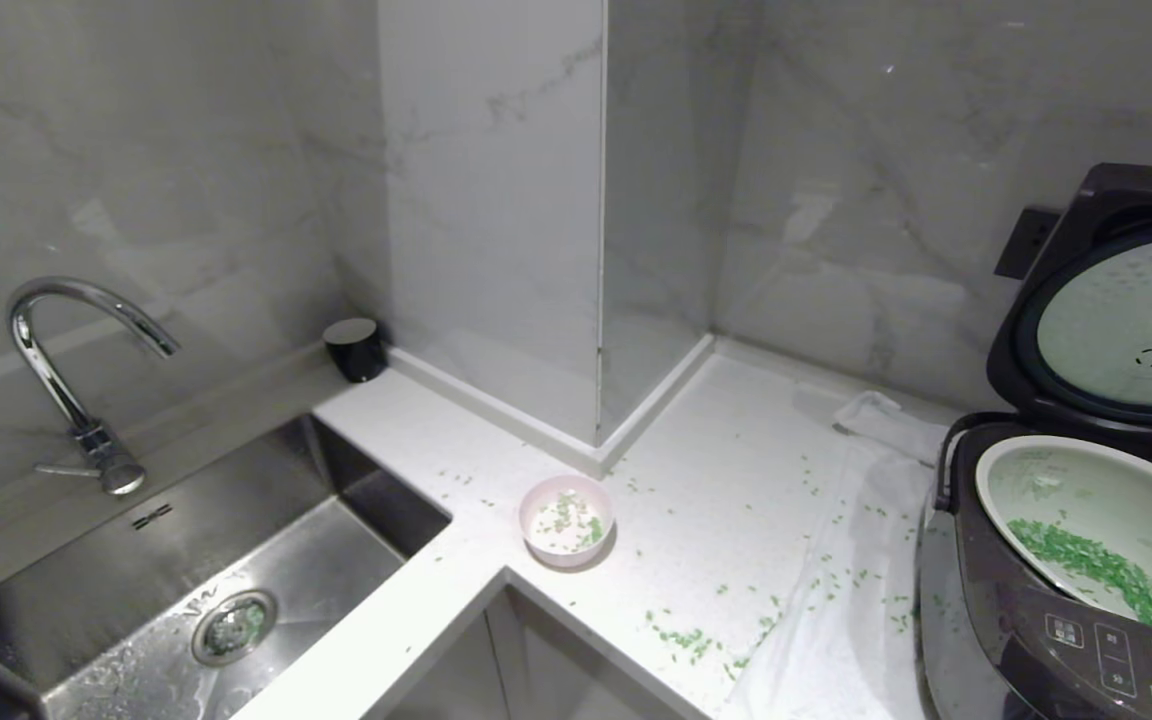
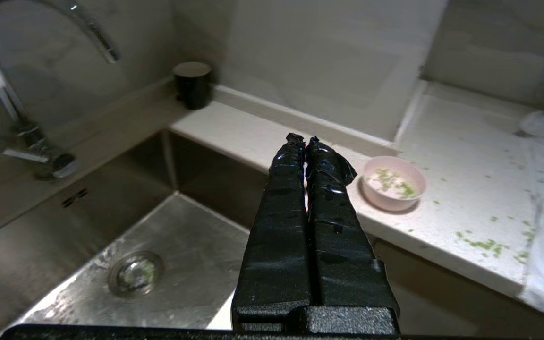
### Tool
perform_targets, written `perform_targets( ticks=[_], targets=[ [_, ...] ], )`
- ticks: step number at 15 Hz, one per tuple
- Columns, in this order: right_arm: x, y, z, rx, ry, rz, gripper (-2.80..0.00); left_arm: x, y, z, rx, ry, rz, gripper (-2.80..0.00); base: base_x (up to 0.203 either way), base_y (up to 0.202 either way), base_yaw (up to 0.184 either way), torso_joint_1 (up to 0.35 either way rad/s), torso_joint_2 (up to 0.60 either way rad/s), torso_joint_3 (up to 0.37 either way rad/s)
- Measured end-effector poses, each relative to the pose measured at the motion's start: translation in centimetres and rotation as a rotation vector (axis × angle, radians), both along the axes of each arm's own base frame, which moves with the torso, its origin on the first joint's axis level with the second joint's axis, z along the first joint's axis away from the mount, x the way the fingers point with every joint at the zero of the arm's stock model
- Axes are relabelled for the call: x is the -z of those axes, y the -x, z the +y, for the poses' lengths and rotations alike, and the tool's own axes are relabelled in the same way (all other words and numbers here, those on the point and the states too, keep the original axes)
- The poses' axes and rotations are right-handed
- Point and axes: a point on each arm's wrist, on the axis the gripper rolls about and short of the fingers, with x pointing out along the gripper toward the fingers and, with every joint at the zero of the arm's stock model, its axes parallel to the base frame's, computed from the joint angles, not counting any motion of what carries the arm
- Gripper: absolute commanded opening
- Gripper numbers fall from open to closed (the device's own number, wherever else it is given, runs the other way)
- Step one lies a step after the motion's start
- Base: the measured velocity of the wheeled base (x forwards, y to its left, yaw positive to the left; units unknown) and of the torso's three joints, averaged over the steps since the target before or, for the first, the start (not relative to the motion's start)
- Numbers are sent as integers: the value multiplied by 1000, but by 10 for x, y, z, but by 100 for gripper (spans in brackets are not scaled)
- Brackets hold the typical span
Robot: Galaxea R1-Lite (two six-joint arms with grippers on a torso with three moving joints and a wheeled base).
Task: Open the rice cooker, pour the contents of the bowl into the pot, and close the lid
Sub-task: Pour the water from the bowl into the rice cooker
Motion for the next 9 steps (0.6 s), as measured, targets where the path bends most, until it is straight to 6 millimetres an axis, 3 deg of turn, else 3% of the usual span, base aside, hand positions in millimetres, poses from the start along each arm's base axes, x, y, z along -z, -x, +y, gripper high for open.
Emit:
perform_targets(
  ticks=[9],
  targets=[
    [0, 0, 0, 0, 0, 0, -280, 59, -4, 2, -229, -60, 177, -280, 0, 0, 0, 0, 0, 0]
  ],
)
